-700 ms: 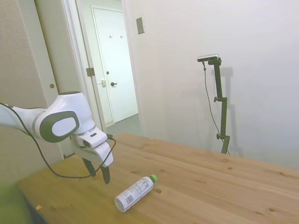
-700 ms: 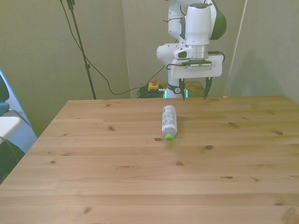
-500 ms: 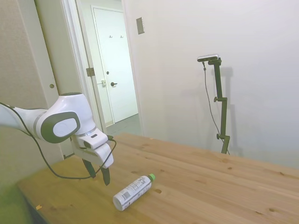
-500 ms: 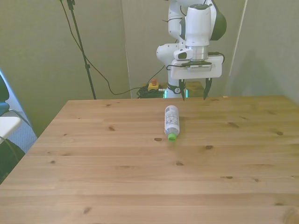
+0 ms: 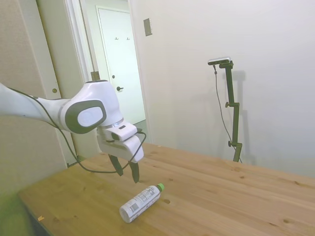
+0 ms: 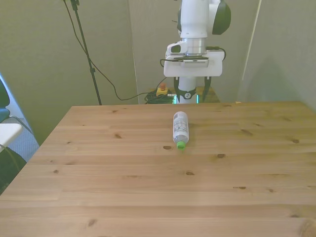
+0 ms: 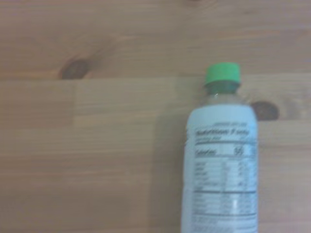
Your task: Stand the water bottle
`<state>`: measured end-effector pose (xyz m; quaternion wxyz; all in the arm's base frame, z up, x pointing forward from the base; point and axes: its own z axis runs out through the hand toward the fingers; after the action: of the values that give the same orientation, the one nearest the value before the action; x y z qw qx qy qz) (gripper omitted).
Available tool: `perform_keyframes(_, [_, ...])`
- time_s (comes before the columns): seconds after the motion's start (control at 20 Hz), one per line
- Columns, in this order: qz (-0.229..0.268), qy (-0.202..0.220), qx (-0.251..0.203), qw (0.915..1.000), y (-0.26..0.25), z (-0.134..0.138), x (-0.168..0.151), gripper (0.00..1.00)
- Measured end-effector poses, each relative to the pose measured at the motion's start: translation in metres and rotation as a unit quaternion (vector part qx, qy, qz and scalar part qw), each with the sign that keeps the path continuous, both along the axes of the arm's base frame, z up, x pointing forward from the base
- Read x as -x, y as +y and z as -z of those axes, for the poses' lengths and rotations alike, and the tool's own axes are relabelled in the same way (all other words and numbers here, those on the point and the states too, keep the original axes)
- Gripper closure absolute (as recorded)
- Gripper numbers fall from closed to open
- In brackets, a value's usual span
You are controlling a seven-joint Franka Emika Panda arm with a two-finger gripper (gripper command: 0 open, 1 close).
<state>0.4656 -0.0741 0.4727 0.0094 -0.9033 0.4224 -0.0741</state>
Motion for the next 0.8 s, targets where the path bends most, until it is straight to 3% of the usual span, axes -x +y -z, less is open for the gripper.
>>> perform_keyframes(0.35, [-0.002,-0.008,0.018,0.9998,-0.024,0.029,-0.069,0.00])
perform_keyframes(0.8, [-0.003,0.017,0.026,0.9995,-0.026,0.079,-0.109,0.00])
